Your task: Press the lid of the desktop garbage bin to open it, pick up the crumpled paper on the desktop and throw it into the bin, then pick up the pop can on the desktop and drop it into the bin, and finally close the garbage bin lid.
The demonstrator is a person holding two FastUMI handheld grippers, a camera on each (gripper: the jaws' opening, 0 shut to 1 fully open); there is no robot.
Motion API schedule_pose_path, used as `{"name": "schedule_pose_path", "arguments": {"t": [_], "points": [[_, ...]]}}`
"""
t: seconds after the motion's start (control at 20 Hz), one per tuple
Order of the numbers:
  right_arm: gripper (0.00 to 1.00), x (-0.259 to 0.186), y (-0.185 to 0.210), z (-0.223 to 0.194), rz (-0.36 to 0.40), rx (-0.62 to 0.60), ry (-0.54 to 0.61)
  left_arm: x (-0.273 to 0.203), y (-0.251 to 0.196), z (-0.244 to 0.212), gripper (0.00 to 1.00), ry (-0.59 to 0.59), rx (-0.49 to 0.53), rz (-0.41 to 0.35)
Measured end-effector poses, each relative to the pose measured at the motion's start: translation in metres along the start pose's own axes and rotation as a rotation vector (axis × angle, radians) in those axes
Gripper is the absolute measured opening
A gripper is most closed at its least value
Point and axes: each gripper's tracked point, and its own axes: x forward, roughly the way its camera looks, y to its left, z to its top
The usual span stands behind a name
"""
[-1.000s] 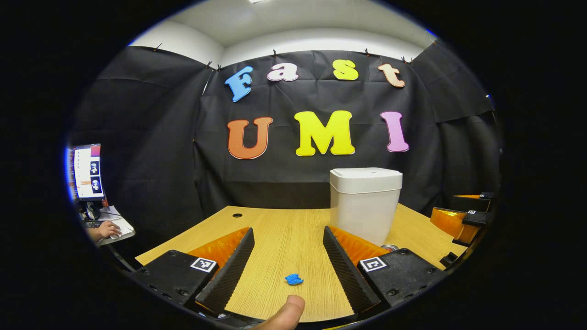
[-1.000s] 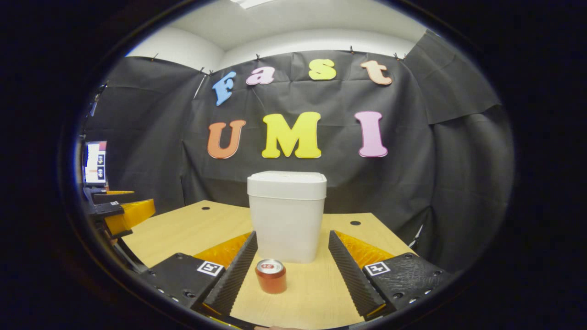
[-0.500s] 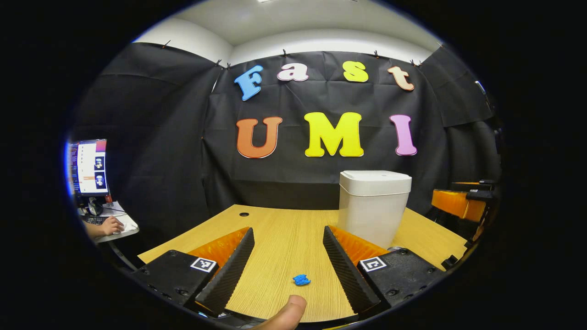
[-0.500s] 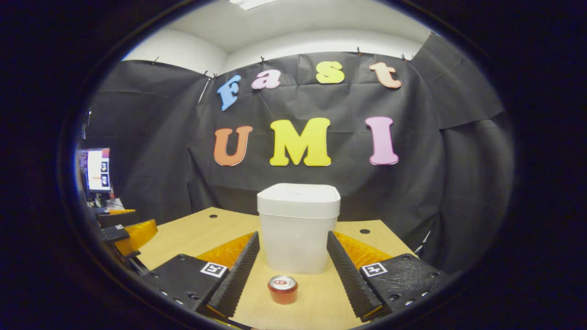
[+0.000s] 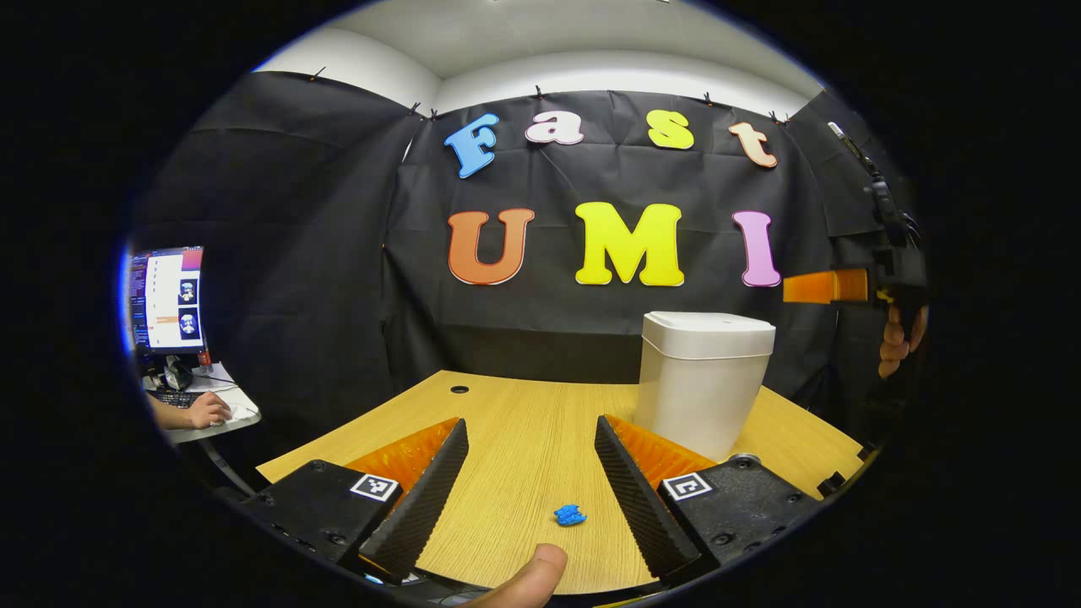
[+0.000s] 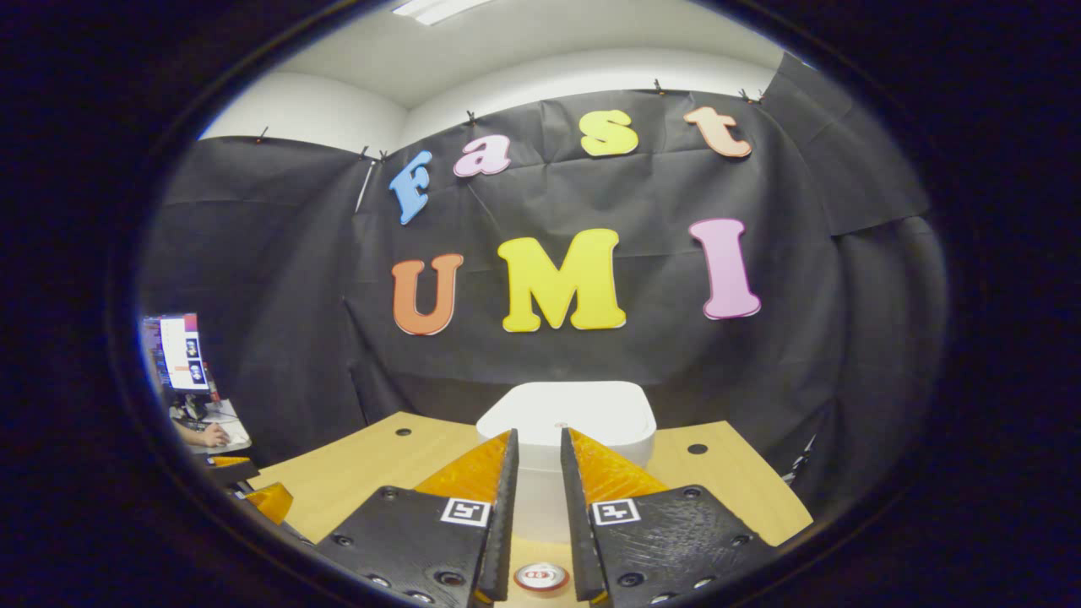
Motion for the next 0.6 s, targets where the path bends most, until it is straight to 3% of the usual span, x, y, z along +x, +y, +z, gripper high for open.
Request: {"name": "schedule_pose_path", "arguments": {"t": [0.05,0.1,0.35,0.6], "points": [[0.29,0.008,-0.004,0.002,-0.009,0.015,0.017,0.001,0.003,-0.002,0.98,0.007,-0.005,0.003],[0.04,0.018,-0.001,0.006,-0.003,0.018,0.033,0.002,0.005,-0.003,0.98,0.011,-0.010,0.006],[0.00,0.076,-0.009,-0.001,-0.071,-0.085,0.134,0.008,0.012,-0.009,0.98,0.026,-0.027,0.016],[0.00,0.113,-0.021,-0.023,-0.119,-0.036,0.224,0.008,0.016,-0.008,0.98,0.019,-0.015,0.018]]}}
